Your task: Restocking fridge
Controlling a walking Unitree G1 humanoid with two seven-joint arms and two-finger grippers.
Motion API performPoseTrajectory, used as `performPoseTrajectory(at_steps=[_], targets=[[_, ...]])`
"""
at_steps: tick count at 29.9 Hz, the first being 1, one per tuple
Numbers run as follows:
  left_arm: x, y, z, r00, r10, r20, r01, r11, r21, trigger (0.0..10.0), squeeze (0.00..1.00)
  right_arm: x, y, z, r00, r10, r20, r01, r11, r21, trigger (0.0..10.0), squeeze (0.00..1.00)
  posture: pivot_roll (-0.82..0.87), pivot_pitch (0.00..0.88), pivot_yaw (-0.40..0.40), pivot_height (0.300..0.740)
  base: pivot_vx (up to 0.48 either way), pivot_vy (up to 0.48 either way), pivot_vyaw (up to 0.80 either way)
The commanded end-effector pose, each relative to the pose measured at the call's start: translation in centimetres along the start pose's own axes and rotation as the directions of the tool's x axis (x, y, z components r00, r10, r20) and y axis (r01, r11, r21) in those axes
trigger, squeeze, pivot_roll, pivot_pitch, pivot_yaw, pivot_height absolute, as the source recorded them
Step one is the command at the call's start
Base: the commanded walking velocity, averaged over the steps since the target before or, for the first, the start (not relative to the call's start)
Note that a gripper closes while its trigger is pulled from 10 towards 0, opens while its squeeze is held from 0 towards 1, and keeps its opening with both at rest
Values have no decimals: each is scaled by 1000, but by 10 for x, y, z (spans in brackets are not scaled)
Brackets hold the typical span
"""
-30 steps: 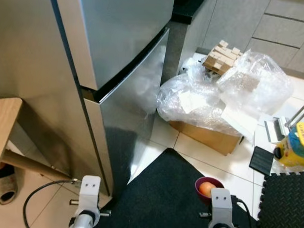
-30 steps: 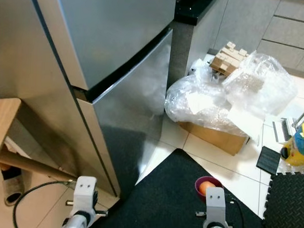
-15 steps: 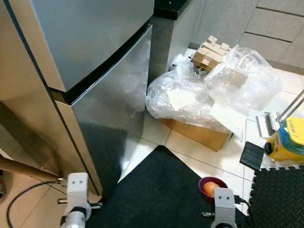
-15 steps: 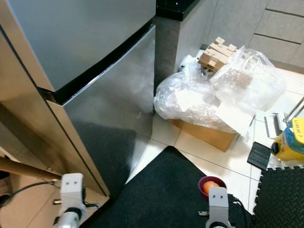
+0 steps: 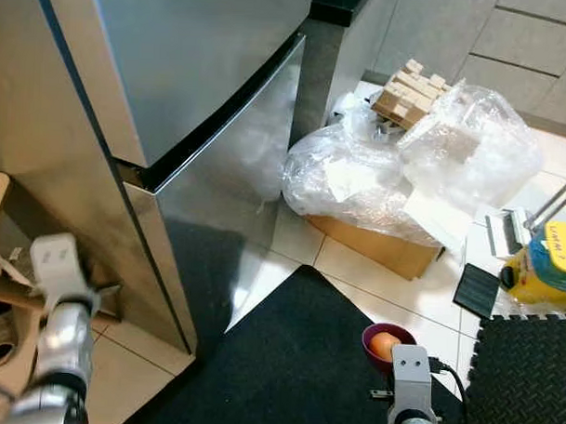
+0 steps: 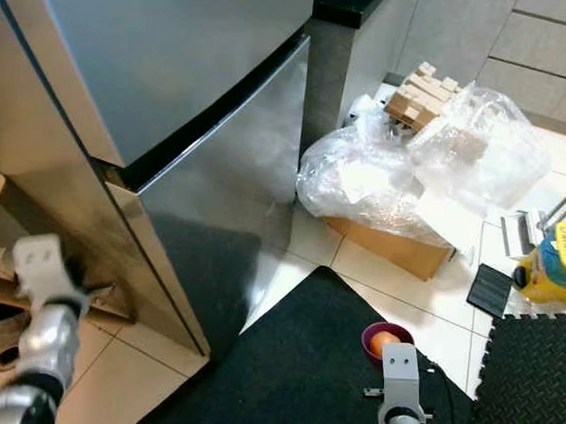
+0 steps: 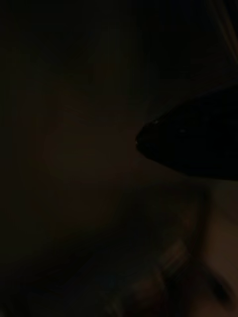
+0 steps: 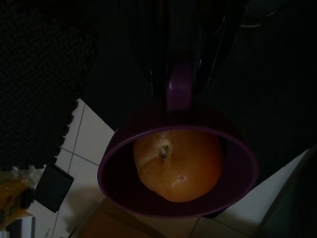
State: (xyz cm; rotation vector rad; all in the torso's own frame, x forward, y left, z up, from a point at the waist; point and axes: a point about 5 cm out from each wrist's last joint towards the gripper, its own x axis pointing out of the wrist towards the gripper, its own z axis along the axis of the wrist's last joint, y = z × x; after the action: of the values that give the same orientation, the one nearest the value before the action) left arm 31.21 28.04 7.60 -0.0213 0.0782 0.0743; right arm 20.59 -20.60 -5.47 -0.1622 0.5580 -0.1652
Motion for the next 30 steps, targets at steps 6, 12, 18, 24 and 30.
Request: performPoseTrajectory(at_steps=[6,12,18,24,30], targets=[[-8,1,18,909,-415,27,416,908,-45,10000,0,-5,-6,-5,1000,-22,13,22,1000,-2,10000,0,-124,126,3,731,0,0,0],[-20,17,13,870,-488,-73,489,872,-3,10000,0,-7,-8,-10,1000,-19,5,20,1000,-8,10000,0,-116,127,-7,731,0,0,0],[-24,20,14,860,-509,-39,506,860,-61,10000,0,-6,-5,-7,1000,-6,8,6,1000,-15,10000,0,-111,125,-22,731,0,0,0],[-26,7,14,795,-606,-17,600,791,-119,10000,0,-4,-6,-4,1000,-2,15,2,1000,-18,10000,0,-115,126,-29,731,0,0,0],[-18,2,21,807,-589,39,589,799,-124,10000,0,-4,-7,-4,1000,-2,19,2,1000,-23,10000,0,-118,129,-30,731,0,0,0]])
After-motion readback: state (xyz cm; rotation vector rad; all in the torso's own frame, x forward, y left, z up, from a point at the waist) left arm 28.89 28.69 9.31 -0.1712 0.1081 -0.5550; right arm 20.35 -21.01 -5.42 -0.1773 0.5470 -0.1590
